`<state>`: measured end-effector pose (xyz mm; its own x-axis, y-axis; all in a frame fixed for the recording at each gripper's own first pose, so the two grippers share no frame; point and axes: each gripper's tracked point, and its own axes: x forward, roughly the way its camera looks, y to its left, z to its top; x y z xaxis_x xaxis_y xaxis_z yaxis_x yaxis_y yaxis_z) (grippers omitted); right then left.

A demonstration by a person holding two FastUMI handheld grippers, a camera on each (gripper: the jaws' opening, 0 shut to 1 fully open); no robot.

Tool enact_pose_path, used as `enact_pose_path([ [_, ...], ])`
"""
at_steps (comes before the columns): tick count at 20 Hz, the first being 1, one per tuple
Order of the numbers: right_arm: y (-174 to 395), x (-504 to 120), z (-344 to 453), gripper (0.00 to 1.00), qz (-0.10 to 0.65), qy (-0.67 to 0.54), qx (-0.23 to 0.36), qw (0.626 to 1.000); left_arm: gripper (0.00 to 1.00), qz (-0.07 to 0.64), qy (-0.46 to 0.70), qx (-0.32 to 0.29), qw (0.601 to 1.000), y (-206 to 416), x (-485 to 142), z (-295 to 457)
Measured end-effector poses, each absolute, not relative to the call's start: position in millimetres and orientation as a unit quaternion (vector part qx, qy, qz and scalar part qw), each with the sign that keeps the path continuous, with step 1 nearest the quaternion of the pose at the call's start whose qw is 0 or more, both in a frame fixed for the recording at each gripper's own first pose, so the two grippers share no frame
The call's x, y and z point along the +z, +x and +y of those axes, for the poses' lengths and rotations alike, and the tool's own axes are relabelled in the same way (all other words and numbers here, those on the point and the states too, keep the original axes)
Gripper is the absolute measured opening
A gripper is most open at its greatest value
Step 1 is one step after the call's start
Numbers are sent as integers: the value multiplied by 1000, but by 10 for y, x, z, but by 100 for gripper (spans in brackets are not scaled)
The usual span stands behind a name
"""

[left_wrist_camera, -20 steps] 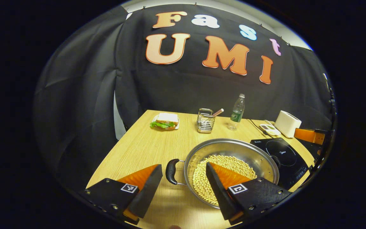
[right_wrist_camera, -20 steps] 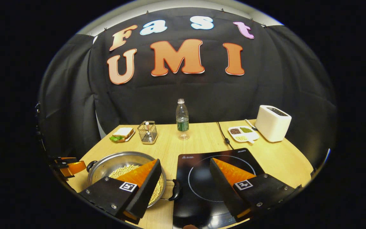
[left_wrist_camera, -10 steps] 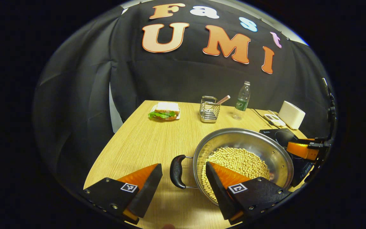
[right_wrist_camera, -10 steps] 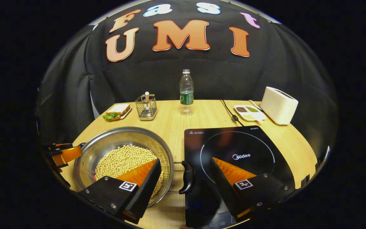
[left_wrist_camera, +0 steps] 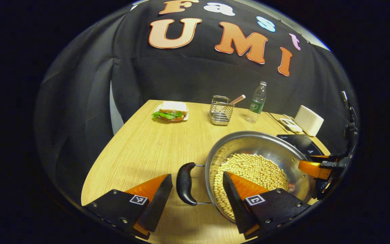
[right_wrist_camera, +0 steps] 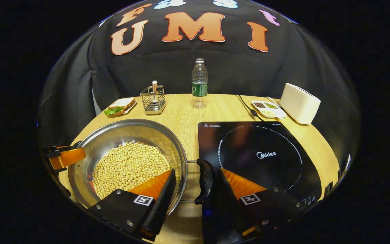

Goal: First push the handle of the pot to place it horizontally, then grasp the pot with both hands and set it on the induction cooktop.

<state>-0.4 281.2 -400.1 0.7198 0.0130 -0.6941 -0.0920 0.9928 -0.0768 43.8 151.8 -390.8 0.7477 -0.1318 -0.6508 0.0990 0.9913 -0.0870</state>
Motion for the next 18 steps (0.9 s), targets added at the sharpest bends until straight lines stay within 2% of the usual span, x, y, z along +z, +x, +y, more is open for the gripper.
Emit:
enact_pose_path([
  [1,20,-4009,2810,69,369,-50,26,928,84,362,-17,-50,931,421,-3948,1570],
  [2,-32,-4002,2811,65,370,-49,26,927,55,360,-21,-51,931,402,-3938,1546],
  [3,3,-4015,2810,64,369,-47,25,928,53,362,-23,-50,930,362,-3924,1549],
  [4,6,-3992,2819,65,366,-42,23,929,52,363,-22,-49,930,352,-3966,1548],
  [7,35,-3996,2822,51,366,-33,23,930,51,354,-11,-39,934,352,-3927,1537],
  [10,62,-4008,2829,50,371,-28,27,928,47,354,-10,-34,934,341,-3927,1529],
  [15,39,-4004,2826,50,368,-18,36,929,49,372,-25,-35,927,293,-3985,1542],
  [18,26,-3996,2813,50,368,-17,34,929,60,401,4,-47,915,210,-4074,1494],
])
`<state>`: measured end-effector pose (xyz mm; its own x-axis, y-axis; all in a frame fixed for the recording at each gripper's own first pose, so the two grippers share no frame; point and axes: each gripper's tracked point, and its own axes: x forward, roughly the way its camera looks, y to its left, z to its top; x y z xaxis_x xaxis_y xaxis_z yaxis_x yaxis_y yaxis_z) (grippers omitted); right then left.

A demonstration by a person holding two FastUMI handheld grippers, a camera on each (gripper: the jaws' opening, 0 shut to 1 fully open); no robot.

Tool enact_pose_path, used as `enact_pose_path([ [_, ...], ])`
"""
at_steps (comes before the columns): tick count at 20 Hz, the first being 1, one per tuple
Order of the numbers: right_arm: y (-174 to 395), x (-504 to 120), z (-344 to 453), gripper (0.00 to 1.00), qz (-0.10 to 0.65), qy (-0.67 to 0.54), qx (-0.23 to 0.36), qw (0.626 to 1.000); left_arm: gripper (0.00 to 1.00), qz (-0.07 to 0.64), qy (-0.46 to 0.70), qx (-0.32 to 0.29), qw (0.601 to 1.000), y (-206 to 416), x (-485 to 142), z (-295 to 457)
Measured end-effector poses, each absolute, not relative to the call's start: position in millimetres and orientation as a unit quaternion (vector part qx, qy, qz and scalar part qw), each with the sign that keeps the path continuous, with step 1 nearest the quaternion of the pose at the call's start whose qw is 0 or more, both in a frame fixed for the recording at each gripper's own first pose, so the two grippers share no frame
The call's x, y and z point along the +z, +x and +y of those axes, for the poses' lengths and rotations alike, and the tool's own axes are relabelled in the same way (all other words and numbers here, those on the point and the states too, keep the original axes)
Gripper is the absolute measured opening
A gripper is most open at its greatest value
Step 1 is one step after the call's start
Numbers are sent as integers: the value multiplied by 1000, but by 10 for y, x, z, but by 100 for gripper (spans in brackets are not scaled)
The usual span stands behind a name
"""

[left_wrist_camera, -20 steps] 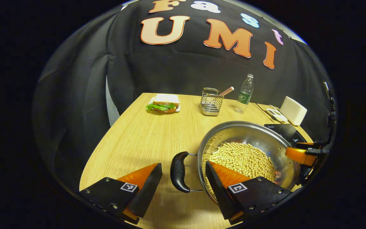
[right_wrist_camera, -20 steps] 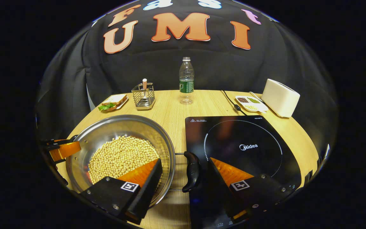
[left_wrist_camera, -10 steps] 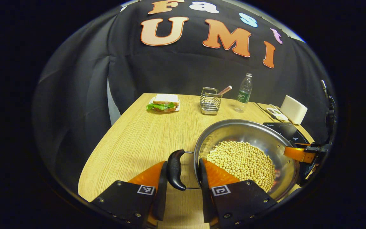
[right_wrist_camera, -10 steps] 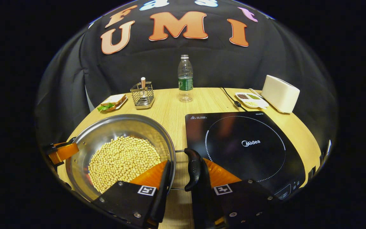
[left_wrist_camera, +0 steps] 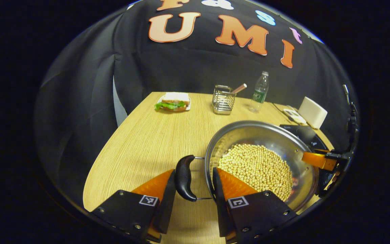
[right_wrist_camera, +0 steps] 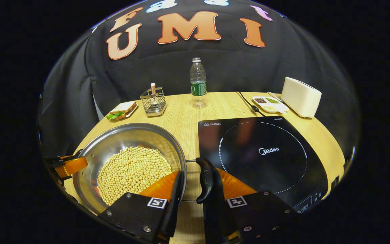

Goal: First push the handle of the pot to place it horizontally, then grasp the pot with both hands and set it on the induction cooktop.

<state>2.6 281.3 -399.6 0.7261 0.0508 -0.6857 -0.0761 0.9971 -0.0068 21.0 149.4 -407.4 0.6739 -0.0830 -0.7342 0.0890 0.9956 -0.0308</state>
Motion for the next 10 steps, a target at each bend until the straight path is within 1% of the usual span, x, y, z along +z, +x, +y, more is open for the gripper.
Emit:
enact_pose_path([
  [1,9,-3991,2820,50,368,-18,34,929,63,400,9,-40,916,231,-4088,1530],
  [2,14,-3974,2827,50,367,-20,34,929,63,396,2,-36,918,261,-4098,1504],
  [5,11,-3962,2796,50,369,-17,32,929,52,382,-10,-22,924,284,-4001,1497],
  [7,20,-3920,2758,50,376,-7,32,926,48,381,-10,-19,924,305,-3996,1475],
  [8,45,-3863,2745,50,370,-6,34,928,51,378,-12,-18,926,299,-3973,1453],
  [10,99,-3706,2696,50,353,-5,35,935,49,370,-10,-19,929,259,-3833,1404],
])
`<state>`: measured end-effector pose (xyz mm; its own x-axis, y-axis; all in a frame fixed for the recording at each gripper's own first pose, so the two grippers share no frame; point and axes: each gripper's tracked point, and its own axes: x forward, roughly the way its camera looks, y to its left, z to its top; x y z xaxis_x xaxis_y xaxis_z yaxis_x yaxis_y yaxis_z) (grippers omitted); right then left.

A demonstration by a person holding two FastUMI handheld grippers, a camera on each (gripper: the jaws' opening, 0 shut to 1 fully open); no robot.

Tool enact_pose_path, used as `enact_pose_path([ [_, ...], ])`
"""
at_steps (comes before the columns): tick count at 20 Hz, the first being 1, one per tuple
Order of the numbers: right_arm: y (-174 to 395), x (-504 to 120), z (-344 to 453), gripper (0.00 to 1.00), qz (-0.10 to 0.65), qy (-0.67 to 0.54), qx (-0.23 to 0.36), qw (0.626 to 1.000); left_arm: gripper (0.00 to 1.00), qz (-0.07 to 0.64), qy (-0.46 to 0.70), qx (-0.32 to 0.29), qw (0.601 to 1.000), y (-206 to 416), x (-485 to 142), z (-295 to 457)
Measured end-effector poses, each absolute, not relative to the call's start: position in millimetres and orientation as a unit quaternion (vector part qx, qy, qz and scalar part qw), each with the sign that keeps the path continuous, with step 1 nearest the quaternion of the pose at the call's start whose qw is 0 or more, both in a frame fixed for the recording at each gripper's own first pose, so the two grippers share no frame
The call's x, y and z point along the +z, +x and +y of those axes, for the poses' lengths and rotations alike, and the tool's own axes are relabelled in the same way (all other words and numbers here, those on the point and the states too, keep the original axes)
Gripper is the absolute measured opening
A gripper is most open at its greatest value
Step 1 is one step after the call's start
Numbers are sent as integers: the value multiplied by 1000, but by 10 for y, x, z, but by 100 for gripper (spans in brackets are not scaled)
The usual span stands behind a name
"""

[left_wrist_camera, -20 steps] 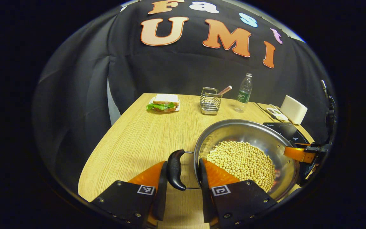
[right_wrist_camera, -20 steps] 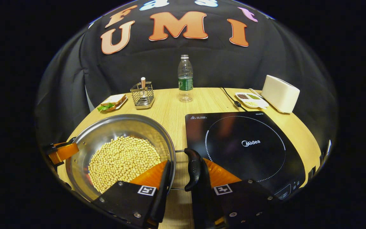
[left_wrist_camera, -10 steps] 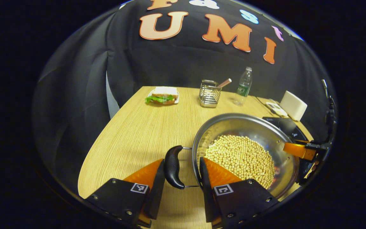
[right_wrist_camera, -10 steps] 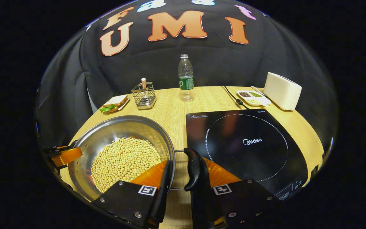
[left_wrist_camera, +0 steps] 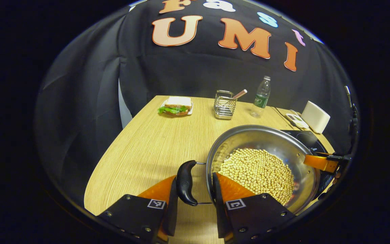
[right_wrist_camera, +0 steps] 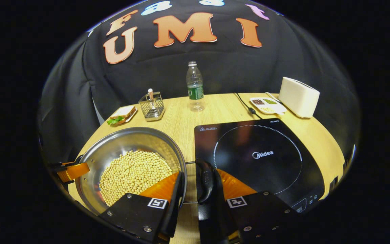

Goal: First push the handle of the pot to place it horizontally, then grasp the pot with both hands and set it on the induction cooktop.

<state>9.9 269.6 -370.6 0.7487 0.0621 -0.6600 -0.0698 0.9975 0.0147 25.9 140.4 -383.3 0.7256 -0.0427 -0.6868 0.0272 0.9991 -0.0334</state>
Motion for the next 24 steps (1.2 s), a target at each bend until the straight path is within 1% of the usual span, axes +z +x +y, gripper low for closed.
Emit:
enact_pose_path([
  [3,133,-3478,2565,49,336,-2,37,941,51,350,-12,-28,936,288,-3577,1238],
  [4,146,-3413,2511,45,333,-1,37,942,49,348,-14,-29,937,297,-3508,1180],
  [5,157,-3352,2456,49,327,-1,36,944,51,345,-13,-31,938,312,-3449,1121],
  [6,168,-3304,2396,45,324,0,34,945,51,344,-12,-32,938,313,-3414,1065],
  [7,177,-3263,2335,49,322,3,33,946,49,342,-10,-35,939,329,-3373,1000],
  [14,222,-2979,1825,49,306,13,15,952,49,328,-3,-57,943,414,-3128,451],
  [15,227,-2959,1758,49,305,14,12,952,51,328,-4,-60,943,415,-3111,372],
  [16,234,-2943,1686,49,305,15,9,952,49,328,-4,-63,943,439,-3114,287],
  [24,276,-2925,1039,49,303,28,-19,953,49,335,3,-93,937,508,-3131,-368],
])
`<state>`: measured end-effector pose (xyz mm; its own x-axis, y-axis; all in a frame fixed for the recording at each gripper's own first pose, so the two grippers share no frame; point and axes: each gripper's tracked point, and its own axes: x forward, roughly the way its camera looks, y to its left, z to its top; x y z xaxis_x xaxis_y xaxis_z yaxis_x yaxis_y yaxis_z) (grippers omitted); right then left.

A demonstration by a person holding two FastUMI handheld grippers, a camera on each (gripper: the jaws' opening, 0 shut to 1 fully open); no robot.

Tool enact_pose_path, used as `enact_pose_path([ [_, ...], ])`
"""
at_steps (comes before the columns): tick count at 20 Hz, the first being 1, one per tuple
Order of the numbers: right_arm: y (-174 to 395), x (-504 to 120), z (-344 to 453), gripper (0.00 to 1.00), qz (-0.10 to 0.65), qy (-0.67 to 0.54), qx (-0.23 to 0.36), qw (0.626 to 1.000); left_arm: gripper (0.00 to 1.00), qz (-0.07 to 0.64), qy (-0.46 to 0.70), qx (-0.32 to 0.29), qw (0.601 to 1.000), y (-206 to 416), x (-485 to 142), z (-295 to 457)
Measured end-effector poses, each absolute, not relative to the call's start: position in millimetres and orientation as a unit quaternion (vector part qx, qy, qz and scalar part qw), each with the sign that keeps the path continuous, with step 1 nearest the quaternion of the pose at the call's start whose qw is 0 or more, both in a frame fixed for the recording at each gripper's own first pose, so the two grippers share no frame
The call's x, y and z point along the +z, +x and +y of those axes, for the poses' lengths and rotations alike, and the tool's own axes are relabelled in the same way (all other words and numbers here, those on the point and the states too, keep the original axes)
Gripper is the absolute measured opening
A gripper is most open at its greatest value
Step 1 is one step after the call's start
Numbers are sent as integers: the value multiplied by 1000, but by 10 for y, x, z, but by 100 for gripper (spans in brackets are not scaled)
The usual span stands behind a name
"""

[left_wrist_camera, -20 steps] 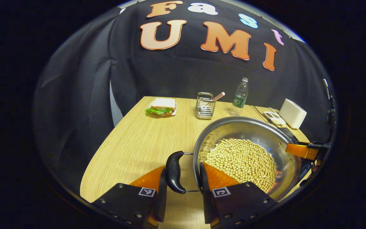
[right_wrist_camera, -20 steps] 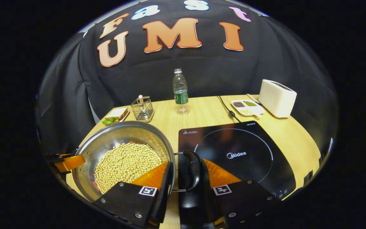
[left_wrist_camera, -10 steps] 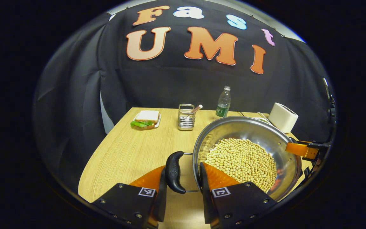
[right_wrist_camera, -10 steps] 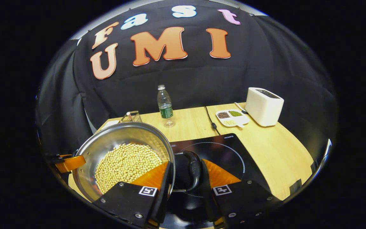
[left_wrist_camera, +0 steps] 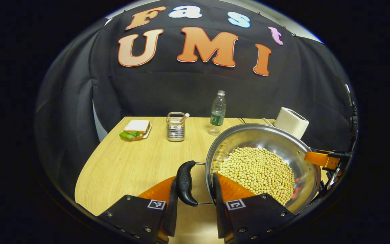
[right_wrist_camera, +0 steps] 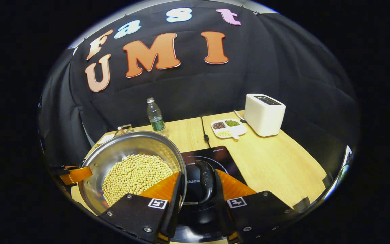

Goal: First push the handle of the pot to place it horizontally, then grasp the pot with both hands and set it on the induction cooktop.

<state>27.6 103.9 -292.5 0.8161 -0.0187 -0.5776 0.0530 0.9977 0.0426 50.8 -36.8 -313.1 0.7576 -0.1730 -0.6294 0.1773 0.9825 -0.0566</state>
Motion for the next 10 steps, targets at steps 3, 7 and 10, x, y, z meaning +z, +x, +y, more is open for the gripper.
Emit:
enact_pose_path([
  [3,279,-2959,770,49,305,34,-34,951,49,342,10,-109,933,531,-3184,-669],
  [7,289,-2983,440,49,306,40,-53,950,48,348,14,-129,929,572,-3245,-1038],
  [10,304,-3019,246,49,308,40,-63,948,49,354,13,-139,925,535,-3331,-1257],
])
